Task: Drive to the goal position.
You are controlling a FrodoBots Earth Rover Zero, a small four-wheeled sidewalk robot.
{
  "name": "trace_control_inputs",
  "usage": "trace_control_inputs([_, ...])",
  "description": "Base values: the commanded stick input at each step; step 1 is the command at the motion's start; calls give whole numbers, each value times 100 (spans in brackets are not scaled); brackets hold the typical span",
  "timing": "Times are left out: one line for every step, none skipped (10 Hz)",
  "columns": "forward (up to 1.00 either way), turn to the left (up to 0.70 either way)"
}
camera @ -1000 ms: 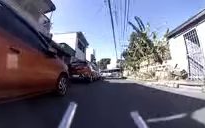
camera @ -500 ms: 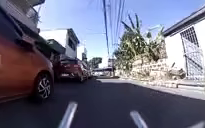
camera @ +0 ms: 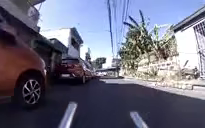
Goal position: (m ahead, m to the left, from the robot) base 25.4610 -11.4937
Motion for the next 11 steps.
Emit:
trace_control_inputs([100, 11])
trace_control_inputs([100, 13])
trace_control_inputs([100, -31])
trace_control_inputs([100, -40])
trace_control_inputs([100, -40])
trace_control_inputs([100, -40])
trace_control_inputs([100, -40])
trace_control_inputs([100, -40])
trace_control_inputs([100, -40])
trace_control_inputs([100, -35])
trace_control_inputs([100, -14])
